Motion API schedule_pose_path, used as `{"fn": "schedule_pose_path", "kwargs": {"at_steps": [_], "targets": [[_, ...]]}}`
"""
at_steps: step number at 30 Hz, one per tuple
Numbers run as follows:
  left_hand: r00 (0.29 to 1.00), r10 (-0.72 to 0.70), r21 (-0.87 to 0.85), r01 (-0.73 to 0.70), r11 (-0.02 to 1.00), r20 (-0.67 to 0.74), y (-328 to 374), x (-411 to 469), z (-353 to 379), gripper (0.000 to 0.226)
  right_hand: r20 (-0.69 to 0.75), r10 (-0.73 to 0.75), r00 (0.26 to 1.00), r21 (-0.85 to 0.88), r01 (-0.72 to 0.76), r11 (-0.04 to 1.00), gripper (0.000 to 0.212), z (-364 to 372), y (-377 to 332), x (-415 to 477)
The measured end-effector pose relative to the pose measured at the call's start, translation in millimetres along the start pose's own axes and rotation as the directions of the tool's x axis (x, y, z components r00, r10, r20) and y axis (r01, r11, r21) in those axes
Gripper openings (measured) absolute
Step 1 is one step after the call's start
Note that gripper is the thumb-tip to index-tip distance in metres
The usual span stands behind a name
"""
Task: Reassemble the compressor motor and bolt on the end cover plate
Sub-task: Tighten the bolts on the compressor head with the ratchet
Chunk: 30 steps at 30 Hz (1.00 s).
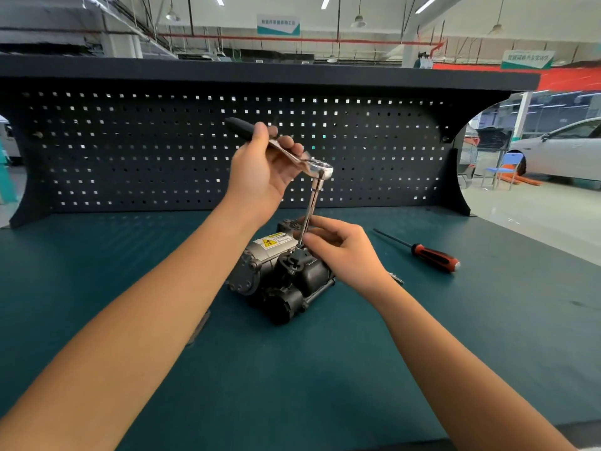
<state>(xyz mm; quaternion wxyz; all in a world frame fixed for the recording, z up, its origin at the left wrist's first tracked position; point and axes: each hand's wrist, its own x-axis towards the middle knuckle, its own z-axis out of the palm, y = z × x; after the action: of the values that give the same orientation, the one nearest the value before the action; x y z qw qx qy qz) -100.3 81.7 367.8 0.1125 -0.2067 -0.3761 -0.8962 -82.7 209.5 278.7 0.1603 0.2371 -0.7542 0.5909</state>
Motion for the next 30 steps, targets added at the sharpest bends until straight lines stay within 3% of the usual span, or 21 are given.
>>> {"fn": "schedule_pose_path", "kwargs": {"at_steps": [5, 8, 10, 13, 17, 20, 22, 24, 25, 27, 30], "targets": [[0.964, -0.257, -0.091, 0.262, 0.961, 0.065, -11.6, 8.9, 27.0, 0.032, 0.087, -0.019, 0.996, -0.012, 0.021, 1.0, 0.023, -2.9, -0.5, -3.4], [0.889, -0.436, 0.037, 0.435, 0.9, 0.144, -16.7, 8.6, 39.3, 0.03, 0.096, -0.029, 0.995, -0.017, 0.03, 0.999, 0.024, -6.2, 2.2, -5.1], [0.85, -0.493, 0.188, 0.462, 0.867, 0.187, -18.6, 4.3, 43.1, 0.029, 0.089, -0.041, 0.995, -0.007, 0.042, 0.999, 0.023, -6.2, 5.4, -7.1], [0.872, -0.417, 0.404, 0.295, 0.866, 0.256, -14.5, -5.3, 43.0, 0.023, 0.039, -0.067, 0.997, -0.018, 0.068, 0.998, 0.021, -4.5, 10.1, -9.4], [0.945, -0.177, 0.384, 0.06, 0.921, 0.276, 0.0, -24.0, 28.7, 0.011, -0.032, -0.066, 0.997, -0.042, 0.064, 0.997, 0.02, -2.4, 14.4, -7.3], [0.943, -0.047, 0.436, -0.108, 0.894, 0.329, 8.7, -46.1, 13.2, 0.013, -0.062, -0.069, 0.996, -0.05, 0.066, 0.997, 0.024, 0.3, 14.6, -2.7], [0.903, 0.128, 0.533, -0.352, 0.769, 0.411, 8.7, -63.6, 5.7, 0.017, -0.071, -0.097, 0.993, -0.09, 0.09, 0.992, 0.024, 2.7, 13.3, -1.0], [0.792, 0.286, 0.578, -0.595, 0.559, 0.539, 4.1, -75.1, 0.6, 0.022, -0.082, -0.116, 0.99, -0.134, 0.104, 0.986, 0.014, 4.7, 11.3, -0.4], [0.755, 0.312, 0.571, -0.646, 0.506, 0.577, 0.4, -78.3, -0.5, 0.021, -0.085, -0.112, 0.99, -0.147, 0.099, 0.984, 0.009, 4.8, 10.7, -0.7], [0.779, 0.327, 0.553, -0.616, 0.561, 0.535, -3.9, -79.1, -0.6, 0.013, -0.093, -0.101, 0.991, -0.146, 0.087, 0.985, 0.013, 4.4, 9.7, -1.9], [0.89, 0.303, 0.475, -0.441, 0.761, 0.342, -3.3, -66.2, -1.9, 0.008, -0.076, -0.094, 0.993, -0.161, 0.081, 0.984, 0.016, 4.1, 8.0, -3.4]]}}
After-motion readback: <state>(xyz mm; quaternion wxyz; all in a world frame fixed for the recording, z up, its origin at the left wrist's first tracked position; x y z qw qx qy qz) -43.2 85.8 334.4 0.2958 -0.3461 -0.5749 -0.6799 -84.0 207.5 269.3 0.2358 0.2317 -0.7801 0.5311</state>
